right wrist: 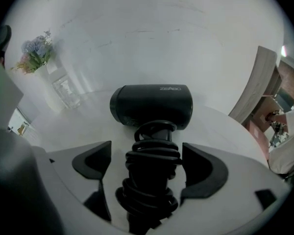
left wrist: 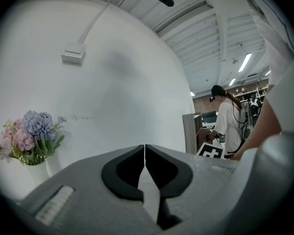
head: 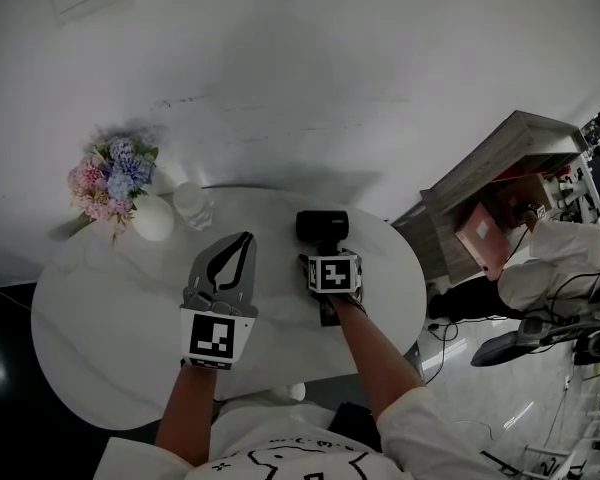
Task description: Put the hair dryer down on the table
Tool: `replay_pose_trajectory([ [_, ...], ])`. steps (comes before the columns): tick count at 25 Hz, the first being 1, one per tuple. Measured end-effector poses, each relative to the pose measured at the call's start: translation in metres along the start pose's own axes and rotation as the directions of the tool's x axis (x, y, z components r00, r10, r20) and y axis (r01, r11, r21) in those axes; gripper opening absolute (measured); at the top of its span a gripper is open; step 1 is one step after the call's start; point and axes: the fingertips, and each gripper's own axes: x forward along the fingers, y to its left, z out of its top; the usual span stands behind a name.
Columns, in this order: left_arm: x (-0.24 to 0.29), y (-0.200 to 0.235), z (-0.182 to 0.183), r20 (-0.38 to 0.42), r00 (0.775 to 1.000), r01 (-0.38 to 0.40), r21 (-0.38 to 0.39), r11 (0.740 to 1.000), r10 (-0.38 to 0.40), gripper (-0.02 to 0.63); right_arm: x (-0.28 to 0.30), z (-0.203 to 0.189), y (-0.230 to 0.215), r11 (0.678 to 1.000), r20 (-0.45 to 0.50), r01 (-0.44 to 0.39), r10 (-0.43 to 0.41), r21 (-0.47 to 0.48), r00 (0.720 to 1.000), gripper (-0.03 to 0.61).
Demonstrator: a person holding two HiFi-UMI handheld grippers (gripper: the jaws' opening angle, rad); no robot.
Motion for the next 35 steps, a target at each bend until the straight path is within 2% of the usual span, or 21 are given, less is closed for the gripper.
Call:
replay_pose_trajectory([
  [3, -0.003, -0.003, 0.0, -0.001, 1.0, -0.003, 0.001, 1.0, 0.003, 0.02, -0.003, 0.0, -0.003, 1.0, 0.01, 0.012, -0.012, -0.005, 1.0, 0.439],
  [8, -0.01, -0.009, 0.003, -0.001, 1.0, -0.011, 0.002, 1.0, 0.011, 0.02, -0.013, -0.001, -0.006, 0.998, 0.011, -0.026, 0.025, 0.054, 1.0, 0.437],
  [15, -0.025, -0.026, 0.012, 0.011, 1.0, -0.025, 0.008, 1.0, 0.025, 0.02, -0.039, -0.003, -0.013, 0.997, 0.055, -0.046, 0.043, 0.055, 0.998, 0.436],
  [22, -0.048, -0.044, 0.026, 0.028, 0.999, -0.047, 0.028, 0.999, 0.046, 0.02, -0.076, -0.004, -0.013, 0.997, 0.125, -0.081, 0.079, 0.008, 0.989, 0.434],
  [30, -0.08, -0.064, 0.045, 0.062, 0.995, -0.082, 0.047, 0.996, 0.079, 0.02, -0.13, -0.007, -0.009, 0.994, 0.252, -0.081, 0.098, -0.08, 0.963, 0.426],
  [35, -0.105, -0.078, 0.058, 0.087, 0.992, -0.093, 0.059, 0.994, 0.088, 0.02, -0.173, -0.011, -0.005, 0.988, 0.336, -0.051, 0.098, -0.146, 0.937, 0.36],
])
